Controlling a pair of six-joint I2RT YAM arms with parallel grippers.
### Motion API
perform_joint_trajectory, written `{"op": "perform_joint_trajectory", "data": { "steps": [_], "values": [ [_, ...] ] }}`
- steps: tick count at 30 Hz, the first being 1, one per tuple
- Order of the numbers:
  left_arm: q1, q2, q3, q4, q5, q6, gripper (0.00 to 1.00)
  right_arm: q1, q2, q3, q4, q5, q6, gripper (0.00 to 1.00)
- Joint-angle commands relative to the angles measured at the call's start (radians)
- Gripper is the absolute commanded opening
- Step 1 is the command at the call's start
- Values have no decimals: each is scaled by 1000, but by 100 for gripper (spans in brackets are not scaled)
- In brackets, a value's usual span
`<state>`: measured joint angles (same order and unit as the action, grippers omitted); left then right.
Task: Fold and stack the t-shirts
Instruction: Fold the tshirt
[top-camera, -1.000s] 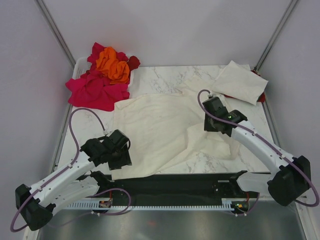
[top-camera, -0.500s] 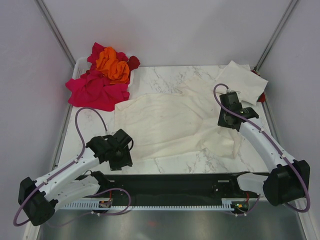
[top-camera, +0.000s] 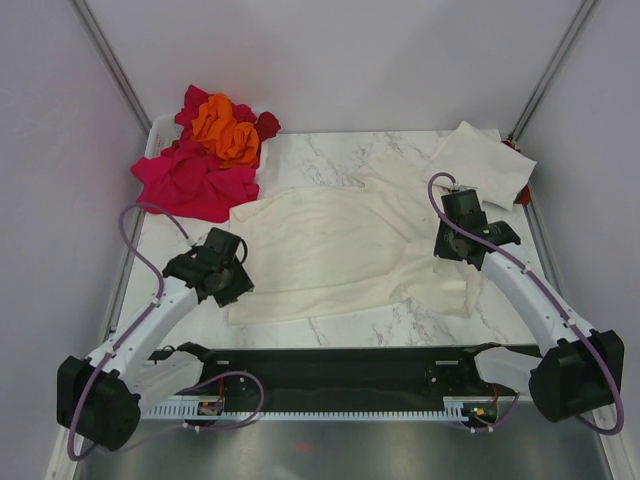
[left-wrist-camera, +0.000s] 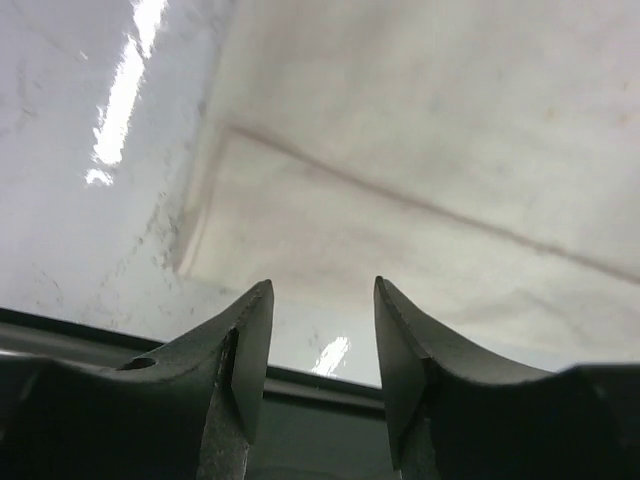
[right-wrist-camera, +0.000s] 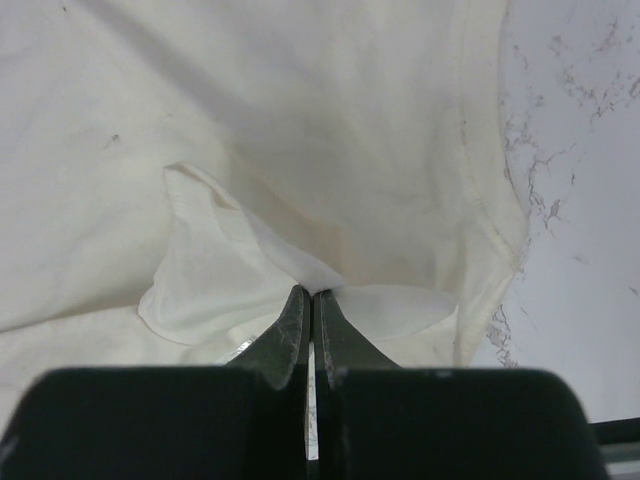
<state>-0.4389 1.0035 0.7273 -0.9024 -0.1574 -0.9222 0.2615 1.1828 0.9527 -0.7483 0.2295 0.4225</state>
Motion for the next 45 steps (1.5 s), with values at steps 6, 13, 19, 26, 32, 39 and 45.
{"op": "perform_joint_trajectory", "data": {
  "steps": [6, 13, 19, 26, 32, 39, 45],
  "values": [
    [170, 17, -45, 172, -2, 118, 50, -1, -43, -25, 44, -59, -18, 0],
    [170, 56, -108, 235, -53, 103, 46, 2, -38, -31, 61, -84, -24, 0],
    [172, 95, -153, 296, -70, 95, 46, 5, -32, -32, 70, -104, -25, 0],
    [172, 124, -161, 333, -97, 97, 48, 13, -28, -37, 79, -105, -28, 0],
    [172, 181, -167, 359, -88, 99, 49, 13, -17, -35, 81, -108, -30, 0],
    [172, 159, -212, 401, -57, 89, 46, 15, -8, -37, 86, -108, -33, 0],
    [170, 158, -213, 405, -54, 92, 23, 16, -6, -35, 87, -107, -34, 0]
  ]
}}
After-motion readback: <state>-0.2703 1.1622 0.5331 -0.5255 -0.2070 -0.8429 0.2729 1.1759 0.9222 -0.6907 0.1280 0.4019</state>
